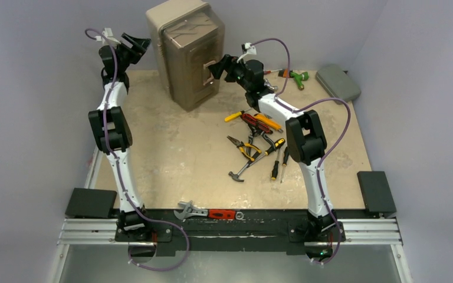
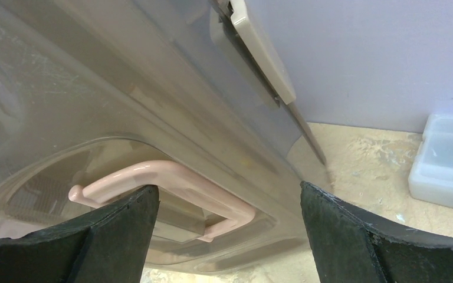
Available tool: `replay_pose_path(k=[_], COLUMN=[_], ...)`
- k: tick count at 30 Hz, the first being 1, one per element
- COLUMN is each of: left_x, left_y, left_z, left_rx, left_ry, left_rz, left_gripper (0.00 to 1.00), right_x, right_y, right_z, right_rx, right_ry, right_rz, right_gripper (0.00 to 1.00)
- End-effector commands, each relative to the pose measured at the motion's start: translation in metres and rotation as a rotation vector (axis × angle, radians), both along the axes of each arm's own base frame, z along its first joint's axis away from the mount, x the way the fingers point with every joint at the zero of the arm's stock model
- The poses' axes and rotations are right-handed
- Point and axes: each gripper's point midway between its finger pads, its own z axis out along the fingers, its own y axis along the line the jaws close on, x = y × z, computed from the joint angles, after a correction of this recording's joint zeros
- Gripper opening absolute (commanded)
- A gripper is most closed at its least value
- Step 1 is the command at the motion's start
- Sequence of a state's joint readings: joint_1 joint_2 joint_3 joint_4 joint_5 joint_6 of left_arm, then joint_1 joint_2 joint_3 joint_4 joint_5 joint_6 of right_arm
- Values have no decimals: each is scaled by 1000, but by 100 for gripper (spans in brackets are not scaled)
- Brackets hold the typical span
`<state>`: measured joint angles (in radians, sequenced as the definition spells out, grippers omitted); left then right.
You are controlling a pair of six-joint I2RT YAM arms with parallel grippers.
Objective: Pack the tool kit
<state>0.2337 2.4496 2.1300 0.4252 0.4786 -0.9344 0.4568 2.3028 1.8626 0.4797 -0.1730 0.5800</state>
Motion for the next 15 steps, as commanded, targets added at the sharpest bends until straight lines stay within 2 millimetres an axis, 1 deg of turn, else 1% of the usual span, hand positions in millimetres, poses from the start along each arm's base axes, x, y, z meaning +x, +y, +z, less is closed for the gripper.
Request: replay_pose_path(k=[1,2,3,4,7,9,12,15], left_x=[-2,-5,-8,-12,-25,-35,-57,-82], left_y=[-59,-69,-76,-83,-101,-112,-127,-139], left_z=[18,18,9,5,-1,-10,-23,-25], left_rx=[-43,-42,-47,-51,-59,-68,-78,-98], left_ry=[-9,-14,1,4,9,23,33,6], left_rz=[-167,-189,-202,-214,-260,-294,-308,-315], left_gripper=[78,78,78,78,78,78,77,76], right_x=[0,-2,-4,-7,-22,-29,-34,-38], right_y=[5,7,8,9,14,14,12,6], right_z=[27,28,32,34,45,52,59,68], right_rx=[48,51,57,60,78,90,114,148], right_ry=[-60,-66,-77,-89,-135,-156,-161,-157], right_rz=[37,54,78,105,218,271,341,392], right_gripper=[88,88,88,89,90,92,93,93])
